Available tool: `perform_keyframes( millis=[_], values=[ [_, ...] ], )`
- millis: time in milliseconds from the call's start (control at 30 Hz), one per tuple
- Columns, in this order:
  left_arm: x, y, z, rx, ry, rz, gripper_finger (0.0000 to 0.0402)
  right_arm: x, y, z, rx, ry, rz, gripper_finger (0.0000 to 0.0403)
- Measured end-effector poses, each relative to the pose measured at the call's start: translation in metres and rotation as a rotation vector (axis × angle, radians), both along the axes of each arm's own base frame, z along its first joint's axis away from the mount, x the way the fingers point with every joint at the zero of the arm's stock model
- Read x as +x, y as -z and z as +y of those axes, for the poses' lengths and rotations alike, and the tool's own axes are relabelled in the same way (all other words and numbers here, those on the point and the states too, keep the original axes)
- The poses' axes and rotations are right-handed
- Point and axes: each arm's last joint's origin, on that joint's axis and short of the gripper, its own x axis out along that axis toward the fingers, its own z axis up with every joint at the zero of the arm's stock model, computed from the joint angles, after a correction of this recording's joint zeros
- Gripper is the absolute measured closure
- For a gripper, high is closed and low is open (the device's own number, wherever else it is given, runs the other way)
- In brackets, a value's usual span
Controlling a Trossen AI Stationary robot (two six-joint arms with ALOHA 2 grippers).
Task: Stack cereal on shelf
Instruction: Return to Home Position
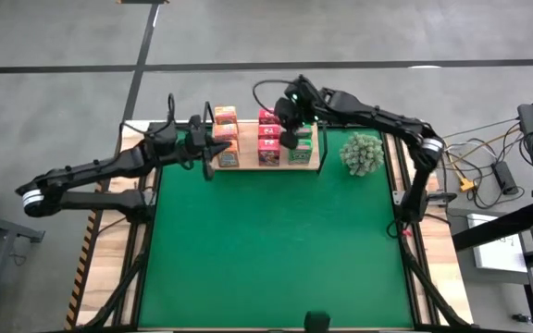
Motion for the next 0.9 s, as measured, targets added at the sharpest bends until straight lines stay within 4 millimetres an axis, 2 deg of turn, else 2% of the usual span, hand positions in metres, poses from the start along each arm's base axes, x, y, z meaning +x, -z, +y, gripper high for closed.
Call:
perform_keyframes(
  millis=[67,200,433,667,900],
  values=[
    [-0.003,0.001,-0.011,-0.008,0.041,-0.015,0.0402,-0.005,-0.003,0.021,0.002,-0.03,-0.029,0.0394],
    [-0.012,0.005,-0.033,-0.012,0.136,-0.046,0.0402,-0.017,0.005,0.068,0.009,-0.104,-0.094,0.0394],
    [-0.04,0.016,-0.066,-0.034,0.29,-0.099,0.0402,-0.06,0.027,0.137,0.048,-0.21,-0.254,0.0394],
    [-0.066,0.028,-0.075,-0.131,0.325,-0.19,0.0402,-0.112,0.048,0.179,0.091,-0.306,-0.429,0.0394],
    [-0.081,0.044,-0.076,-0.178,0.325,-0.243,0.0402,-0.158,0.063,0.2,0.101,-0.388,-0.576,0.0394]
  ],
)
